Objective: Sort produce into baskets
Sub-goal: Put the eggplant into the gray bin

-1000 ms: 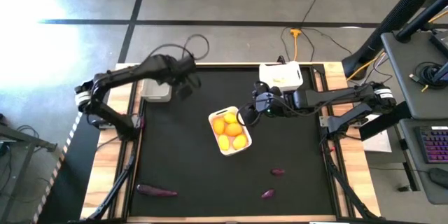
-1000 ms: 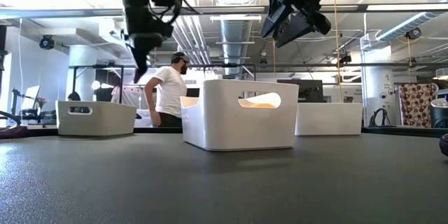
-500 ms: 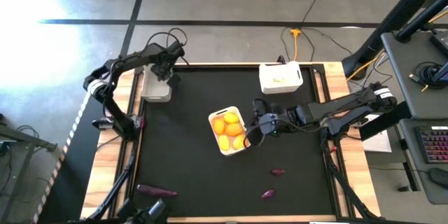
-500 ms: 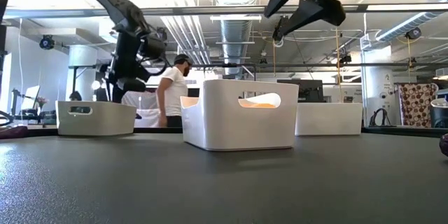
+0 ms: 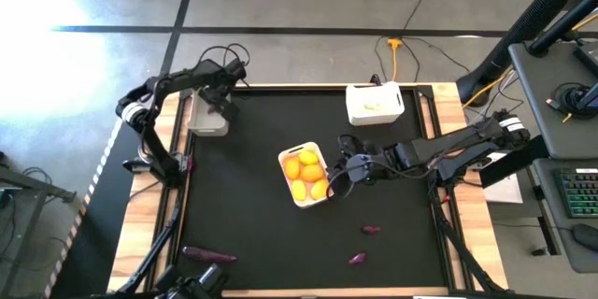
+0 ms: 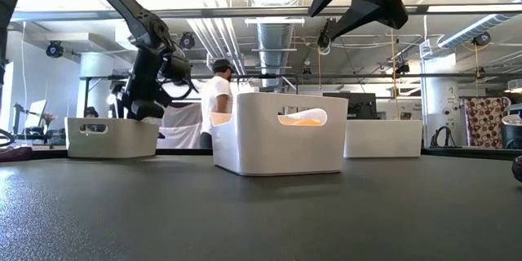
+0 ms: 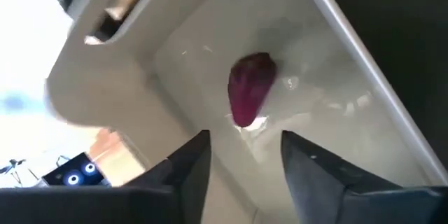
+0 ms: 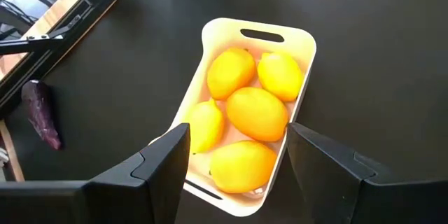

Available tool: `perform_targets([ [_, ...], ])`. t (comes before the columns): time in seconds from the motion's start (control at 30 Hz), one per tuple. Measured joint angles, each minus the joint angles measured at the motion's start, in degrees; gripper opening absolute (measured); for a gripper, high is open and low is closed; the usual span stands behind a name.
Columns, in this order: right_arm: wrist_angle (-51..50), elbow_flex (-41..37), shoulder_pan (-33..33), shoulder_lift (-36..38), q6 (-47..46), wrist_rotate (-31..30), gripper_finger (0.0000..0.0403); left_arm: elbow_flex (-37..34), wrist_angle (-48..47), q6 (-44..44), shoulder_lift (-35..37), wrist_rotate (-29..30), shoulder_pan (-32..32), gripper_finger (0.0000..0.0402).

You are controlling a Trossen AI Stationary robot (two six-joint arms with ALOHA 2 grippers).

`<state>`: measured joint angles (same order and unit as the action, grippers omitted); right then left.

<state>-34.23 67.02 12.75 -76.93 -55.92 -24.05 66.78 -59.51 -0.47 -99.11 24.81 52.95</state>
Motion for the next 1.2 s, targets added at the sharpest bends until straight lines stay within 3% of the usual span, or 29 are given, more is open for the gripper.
perform_targets([
  [0.17, 0.1, 0.0, -0.9, 0.0, 3.0, 0.0, 0.0228, 4.4, -6.7, -1.8, 3.9, -2.6, -0.4, 0.0203],
  [0.3, 0.3, 0.0, -3.5, 0.0, 7.8, -0.5, 0.0228, 5.4, -7.5, -4.5, 12.1, -20.2, -2.7, 0.0224],
  [0.37, 0.5, 0.0, -4.9, 0.0, 11.2, -1.5, 0.0228, 4.3, -5.1, -8.2, 17.1, -25.3, -5.5, 0.0225],
  [0.6, 6.5, 0.0, -10.7, 0.0, 27.7, -2.2, 0.0228, -2.8, -6.6, -25.4, 29.8, -20.8, -22.1, 0.0218],
  [0.83, 20.3, 0.0, -16.0, 0.0, 43.3, -2.1, 0.0228, -15.9, -12.2, -41.4, 32.8, -21.3, -38.0, 0.0217],
  [1.0, 23.5, 0.0, -17.7, 0.0, 42.5, -1.7, 0.0228, -22.0, -12.6, -42.5, 30.1, -23.9, -38.0, 0.0217],
  [1.2, 22.6, -0.1, -16.7, -0.1, 40.0, -1.0, 0.0228, -23.3, -12.7, -32.5, 21.3, -24.2, -34.1, 0.0217],
])
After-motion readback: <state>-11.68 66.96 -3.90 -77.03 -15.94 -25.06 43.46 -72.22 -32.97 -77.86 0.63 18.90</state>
